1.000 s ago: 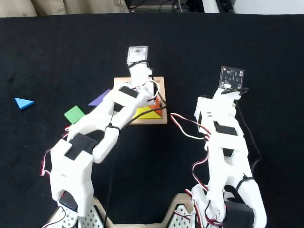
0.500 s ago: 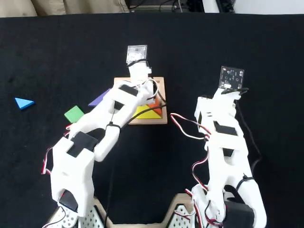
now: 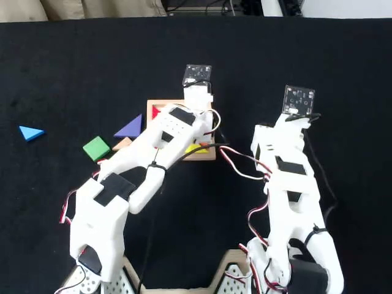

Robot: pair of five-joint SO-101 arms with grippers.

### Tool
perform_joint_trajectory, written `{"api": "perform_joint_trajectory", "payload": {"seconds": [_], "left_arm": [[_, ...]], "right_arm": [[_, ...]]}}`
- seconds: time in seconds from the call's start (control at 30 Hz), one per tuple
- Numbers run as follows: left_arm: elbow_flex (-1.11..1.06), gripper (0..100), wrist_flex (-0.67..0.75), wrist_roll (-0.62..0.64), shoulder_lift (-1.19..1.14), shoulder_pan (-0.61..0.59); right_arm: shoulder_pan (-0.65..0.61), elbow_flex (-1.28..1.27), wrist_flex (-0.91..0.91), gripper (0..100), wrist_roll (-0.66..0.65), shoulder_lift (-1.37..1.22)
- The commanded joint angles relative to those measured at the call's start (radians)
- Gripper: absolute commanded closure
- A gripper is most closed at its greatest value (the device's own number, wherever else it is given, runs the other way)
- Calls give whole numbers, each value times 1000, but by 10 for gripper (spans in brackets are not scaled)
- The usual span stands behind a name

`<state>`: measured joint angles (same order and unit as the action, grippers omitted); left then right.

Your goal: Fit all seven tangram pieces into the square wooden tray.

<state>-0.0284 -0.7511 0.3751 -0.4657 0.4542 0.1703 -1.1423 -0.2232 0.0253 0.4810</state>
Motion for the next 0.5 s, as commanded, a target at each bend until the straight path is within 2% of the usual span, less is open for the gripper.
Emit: {"api": "perform_joint_trajectory", "payload": {"seconds": [0.0, 0.17, 0.47], "left_arm": [[70, 939, -51, 2, 57, -71], [53, 939, -54, 2, 114, -139], [12, 939, 127, 2, -43, -130]], "right_arm": [[-17, 24, 17, 987, -9, 28], [-17, 24, 17, 987, -9, 28], [-17, 22, 18, 987, -9, 28]]}}
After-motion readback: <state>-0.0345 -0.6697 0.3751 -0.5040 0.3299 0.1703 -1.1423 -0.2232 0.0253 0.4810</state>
